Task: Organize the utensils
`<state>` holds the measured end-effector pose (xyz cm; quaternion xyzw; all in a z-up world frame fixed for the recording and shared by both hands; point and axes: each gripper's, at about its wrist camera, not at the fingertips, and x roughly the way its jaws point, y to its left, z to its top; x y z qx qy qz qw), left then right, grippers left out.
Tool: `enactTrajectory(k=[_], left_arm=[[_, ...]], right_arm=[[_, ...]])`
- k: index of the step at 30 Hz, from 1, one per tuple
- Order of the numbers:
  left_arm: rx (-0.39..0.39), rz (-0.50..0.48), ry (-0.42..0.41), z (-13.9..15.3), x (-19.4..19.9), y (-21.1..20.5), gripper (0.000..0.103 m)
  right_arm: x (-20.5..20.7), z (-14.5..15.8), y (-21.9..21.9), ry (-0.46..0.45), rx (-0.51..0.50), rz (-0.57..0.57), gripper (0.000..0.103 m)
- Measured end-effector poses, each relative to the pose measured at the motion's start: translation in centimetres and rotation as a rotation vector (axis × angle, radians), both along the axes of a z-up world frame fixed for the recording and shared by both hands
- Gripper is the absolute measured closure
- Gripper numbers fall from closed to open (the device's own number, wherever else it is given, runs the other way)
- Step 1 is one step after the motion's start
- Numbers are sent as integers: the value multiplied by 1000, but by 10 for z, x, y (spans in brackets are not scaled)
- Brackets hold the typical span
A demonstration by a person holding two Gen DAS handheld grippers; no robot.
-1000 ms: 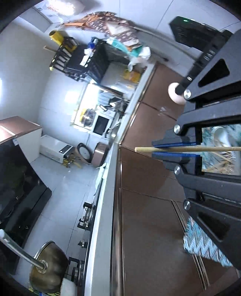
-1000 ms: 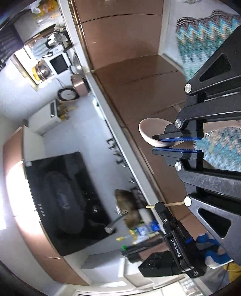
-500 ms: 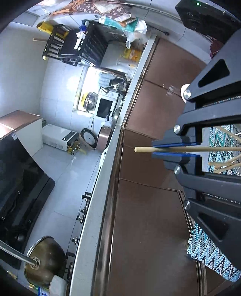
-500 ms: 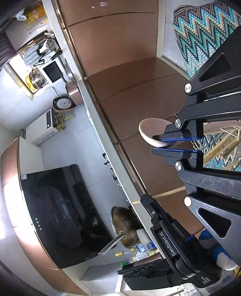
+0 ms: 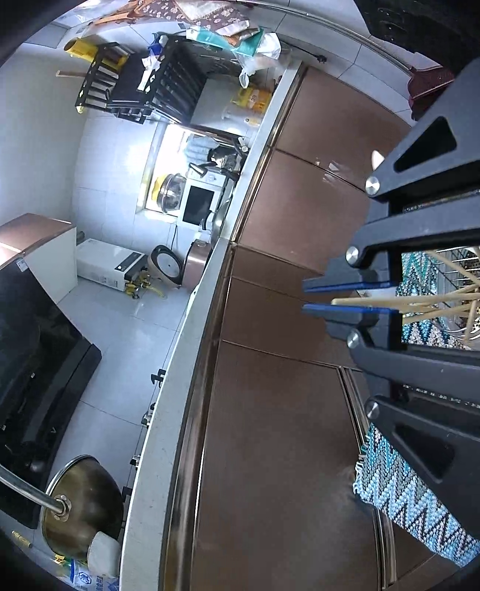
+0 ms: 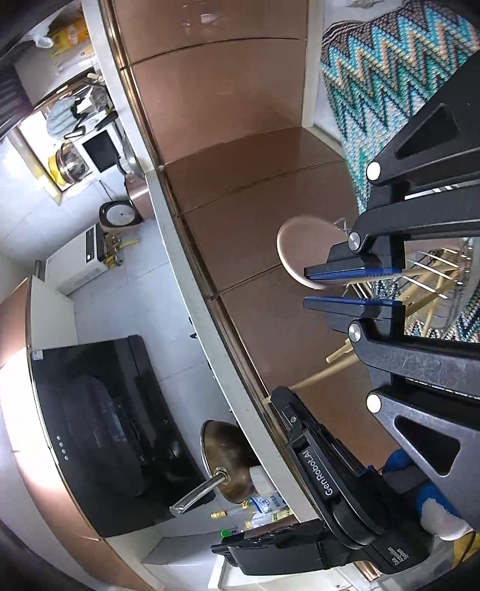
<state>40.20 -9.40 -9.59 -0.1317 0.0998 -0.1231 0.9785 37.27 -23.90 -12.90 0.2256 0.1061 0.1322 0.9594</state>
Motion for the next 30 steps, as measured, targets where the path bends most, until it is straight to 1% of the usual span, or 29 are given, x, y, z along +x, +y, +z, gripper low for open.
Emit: enactTrajectory(k=[1, 2, 3, 4, 6, 11, 13, 14, 15, 16, 18, 20, 24, 26, 27, 29, 30], left_arm=[[4, -3, 3, 2, -3, 1, 93], [4, -1, 3, 4, -6, 2, 89], [2, 2, 3, 6, -10, 4, 82], [-2, 4, 5, 8, -14, 7, 79], [-9, 8, 5, 12, -23, 12, 77], [4, 8, 7, 25, -48, 20, 76], [5, 13, 14, 32, -60, 26, 66], [5, 19, 13, 37, -67, 29, 61], [5, 28, 5, 41, -77, 34, 59], [10, 37, 3, 44, -83, 36, 58], [25, 57, 8, 51, -100, 42, 54], [48, 86, 29, 57, -115, 48, 50], [107, 131, 47, 65, -147, 55, 45], [133, 146, 52, 68, -163, 57, 43], [144, 151, 54, 69, -170, 59, 42], [161, 160, 49, 71, -188, 62, 42], [169, 164, 44, 73, -195, 62, 42]], right_arm=[[-3, 2, 0, -1, 3, -2, 83], [-6, 4, 0, -6, 4, -6, 81], [-9, 7, 0, -11, 2, -6, 81], [-13, 11, 1, -13, -5, -5, 81], [-20, 17, 5, -10, -22, -5, 81], [-43, 25, 3, -3, -7, -22, 81], [-54, 32, 3, -5, -10, -36, 79], [-61, 36, 2, -9, -12, -43, 72], [-71, 41, 2, -14, -19, -59, 67], [-82, 47, 2, -20, -29, -74, 60], [-98, 56, 1, -29, -45, -99, 56], [-116, 65, 3, -17, -84, -149, 43], [-154, 81, 7, -26, -149, -240, 26], [-171, 88, 11, -24, -193, -289, 14], [-180, 91, 13, -23, -218, -314, 12], [-195, 96, 15, -19, -250, -348, 4], [-204, 99, 16, -15, -266, -366, 2]])
